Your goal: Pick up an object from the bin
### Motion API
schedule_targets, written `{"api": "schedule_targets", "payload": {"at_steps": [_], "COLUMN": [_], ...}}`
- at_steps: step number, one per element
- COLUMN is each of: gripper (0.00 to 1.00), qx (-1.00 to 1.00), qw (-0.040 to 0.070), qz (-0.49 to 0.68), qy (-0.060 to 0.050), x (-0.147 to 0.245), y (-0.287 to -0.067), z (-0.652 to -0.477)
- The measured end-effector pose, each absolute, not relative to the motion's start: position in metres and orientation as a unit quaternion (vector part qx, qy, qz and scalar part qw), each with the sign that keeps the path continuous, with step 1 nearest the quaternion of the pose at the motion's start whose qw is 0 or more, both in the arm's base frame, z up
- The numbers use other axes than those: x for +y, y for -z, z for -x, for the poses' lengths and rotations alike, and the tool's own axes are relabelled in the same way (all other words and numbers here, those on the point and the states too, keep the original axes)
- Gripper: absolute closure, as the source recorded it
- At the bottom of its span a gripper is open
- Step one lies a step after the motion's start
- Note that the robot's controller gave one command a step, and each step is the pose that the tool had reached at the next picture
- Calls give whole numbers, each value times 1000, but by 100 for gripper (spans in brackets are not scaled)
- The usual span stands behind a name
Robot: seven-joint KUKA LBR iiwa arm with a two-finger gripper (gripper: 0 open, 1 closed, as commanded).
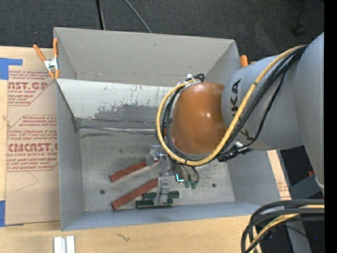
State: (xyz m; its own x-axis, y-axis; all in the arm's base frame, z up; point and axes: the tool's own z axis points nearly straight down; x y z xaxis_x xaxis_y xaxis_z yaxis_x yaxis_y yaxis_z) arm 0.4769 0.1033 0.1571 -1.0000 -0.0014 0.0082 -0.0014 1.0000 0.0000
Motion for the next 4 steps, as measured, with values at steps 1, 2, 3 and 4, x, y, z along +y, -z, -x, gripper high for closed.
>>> {"api": "schedule_targets", "payload": {"at_steps": [1, 2, 3, 4], "gripper": [0, 0, 0, 0], "qx": [-1000, -1000, -1000, -997], "qw": [3, -1, -1, 1], "qz": [-7, -2, 26, 75], "qy": [0, 1, 1, 1], "x": [136, 137, 139, 128], "y": [-66, -101, -100, -69], "z": [-511, -516, -541, -539]}}
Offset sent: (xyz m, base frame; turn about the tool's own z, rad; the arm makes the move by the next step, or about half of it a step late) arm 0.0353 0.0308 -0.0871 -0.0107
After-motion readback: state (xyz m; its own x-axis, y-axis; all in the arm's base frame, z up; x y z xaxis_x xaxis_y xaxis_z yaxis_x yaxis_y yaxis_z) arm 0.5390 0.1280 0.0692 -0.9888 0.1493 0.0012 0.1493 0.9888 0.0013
